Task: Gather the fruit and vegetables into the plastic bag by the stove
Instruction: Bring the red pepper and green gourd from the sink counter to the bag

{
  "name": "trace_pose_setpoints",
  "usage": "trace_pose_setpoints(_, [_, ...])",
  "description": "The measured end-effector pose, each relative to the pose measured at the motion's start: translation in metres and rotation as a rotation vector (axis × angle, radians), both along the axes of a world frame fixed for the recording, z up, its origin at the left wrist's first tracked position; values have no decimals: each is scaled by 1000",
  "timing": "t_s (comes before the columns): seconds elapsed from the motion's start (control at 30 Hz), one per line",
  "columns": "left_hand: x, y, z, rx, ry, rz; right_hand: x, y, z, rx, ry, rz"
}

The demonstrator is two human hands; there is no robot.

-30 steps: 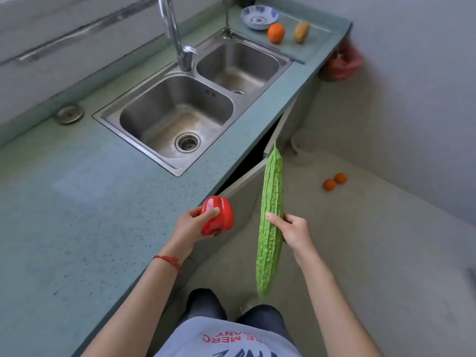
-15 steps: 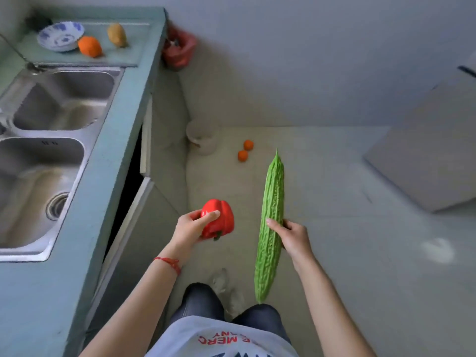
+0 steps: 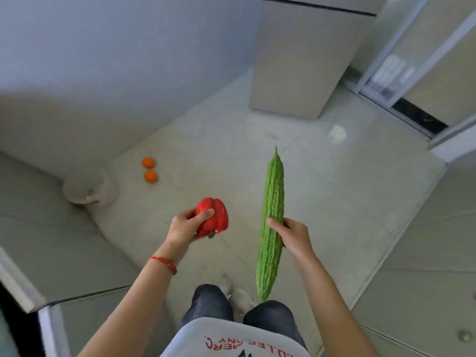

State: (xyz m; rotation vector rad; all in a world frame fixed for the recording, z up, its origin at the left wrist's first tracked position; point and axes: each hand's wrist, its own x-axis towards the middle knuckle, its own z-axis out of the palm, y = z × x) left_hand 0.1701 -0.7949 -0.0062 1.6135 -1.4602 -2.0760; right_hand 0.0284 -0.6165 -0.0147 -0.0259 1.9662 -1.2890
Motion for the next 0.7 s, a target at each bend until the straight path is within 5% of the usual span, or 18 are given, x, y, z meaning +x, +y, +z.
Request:
trace_pose_setpoints(0.4, [-133,42,-1,29,34,-487,-39,83,10,-68,-18,-528])
trace_pose_setpoints(0.7, [-257,100,-1,21,54,-620,-139,146,11,-76,-15,-667])
